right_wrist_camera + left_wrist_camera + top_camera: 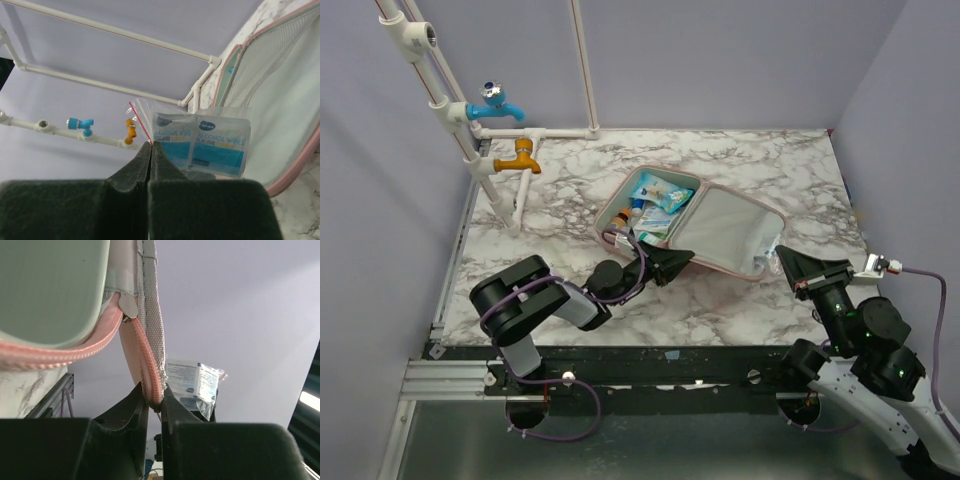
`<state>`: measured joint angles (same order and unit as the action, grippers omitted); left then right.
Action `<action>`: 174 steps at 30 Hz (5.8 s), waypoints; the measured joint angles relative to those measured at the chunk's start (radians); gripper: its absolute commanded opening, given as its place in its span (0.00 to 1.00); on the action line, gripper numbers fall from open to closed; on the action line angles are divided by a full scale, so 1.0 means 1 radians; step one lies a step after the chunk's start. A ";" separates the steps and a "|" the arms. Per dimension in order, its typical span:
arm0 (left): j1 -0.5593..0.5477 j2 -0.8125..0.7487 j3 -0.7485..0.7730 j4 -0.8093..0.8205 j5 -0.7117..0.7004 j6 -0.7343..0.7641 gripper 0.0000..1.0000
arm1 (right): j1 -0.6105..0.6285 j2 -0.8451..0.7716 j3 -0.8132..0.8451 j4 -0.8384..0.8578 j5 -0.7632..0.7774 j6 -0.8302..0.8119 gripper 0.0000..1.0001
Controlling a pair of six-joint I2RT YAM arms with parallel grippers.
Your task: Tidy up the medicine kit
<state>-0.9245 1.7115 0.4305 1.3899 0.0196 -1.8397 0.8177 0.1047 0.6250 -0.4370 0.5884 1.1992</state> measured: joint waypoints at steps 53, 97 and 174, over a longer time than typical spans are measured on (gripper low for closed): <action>0.000 -0.109 -0.034 0.002 0.023 -0.012 0.00 | 0.000 -0.046 -0.265 0.472 0.147 0.058 0.01; 0.007 -0.146 -0.034 0.001 0.072 0.025 0.00 | -0.001 0.237 0.165 -0.394 0.078 -0.016 0.01; 0.031 -0.134 -0.013 0.008 0.178 0.067 0.00 | -0.002 0.513 0.207 -0.202 0.116 -0.258 0.37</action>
<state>-0.8940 1.5780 0.4171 1.3983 0.1974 -1.7725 0.8162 0.6178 0.8318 -0.6388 0.7040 0.9413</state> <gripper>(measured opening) 0.127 0.295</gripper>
